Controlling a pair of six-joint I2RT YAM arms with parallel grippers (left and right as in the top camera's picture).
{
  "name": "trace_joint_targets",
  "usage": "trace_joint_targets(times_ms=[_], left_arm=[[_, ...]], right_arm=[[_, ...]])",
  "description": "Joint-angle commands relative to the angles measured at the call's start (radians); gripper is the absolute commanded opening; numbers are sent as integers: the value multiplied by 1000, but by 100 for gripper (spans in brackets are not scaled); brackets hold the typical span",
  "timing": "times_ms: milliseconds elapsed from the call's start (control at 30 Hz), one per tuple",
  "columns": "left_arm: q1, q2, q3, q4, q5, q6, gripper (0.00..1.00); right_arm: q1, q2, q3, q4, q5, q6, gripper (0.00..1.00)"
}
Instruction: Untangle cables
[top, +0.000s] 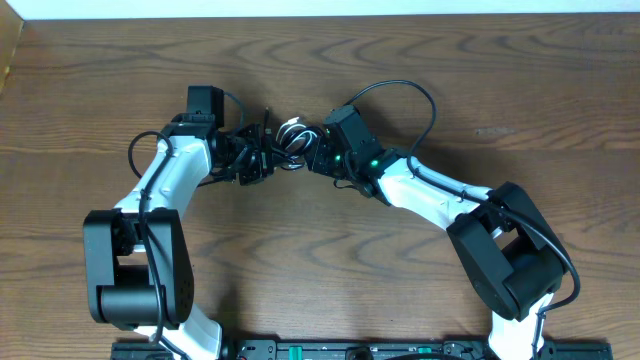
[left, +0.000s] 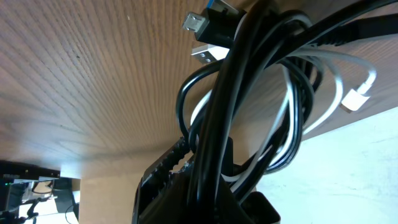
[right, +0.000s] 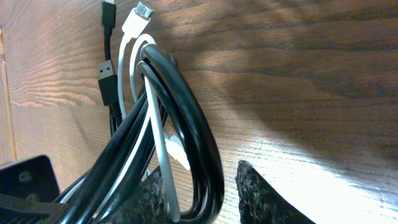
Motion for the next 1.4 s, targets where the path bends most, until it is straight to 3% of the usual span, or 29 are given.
trace_joint_targets(times_ms=[0, 33, 67, 300, 467, 600, 833, 1033, 1133, 1367], left_arm=[[-3, -19, 11, -7, 17, -1, 8], [-3, -19, 11, -7, 17, 0, 7], [-3, -19, 11, -7, 17, 8, 8], [-3, -19, 11, -7, -66, 175, 8], [-3, -19, 11, -7, -245, 396, 7], [-3, -19, 11, -5, -398, 651, 8], [-3, -19, 11, 20, -396, 995, 7], [-3, -19, 11, 27, -396, 1202, 7], [-3, -19, 11, 26, -387, 1299, 7], [-3, -19, 11, 26, -288, 1533, 7]], right_arm=[[-5, 14, -1, 11, -10, -16, 18], [-8, 14, -1, 10, -10, -37, 6], [-11, 14, -1, 7, -10, -59, 1], [-66, 11, 0, -125, -77, -192, 1], [-162, 11, 0, -150, -440, -351, 1], [-243, 11, 0, -193, -660, -454, 1], [-346, 11, 0, -368, -641, -629, 1], [-377, 11, 4, -516, -577, -697, 1], [-377, 11, 29, -624, -568, -800, 1], [-377, 11, 193, -921, -277, -985, 1]])
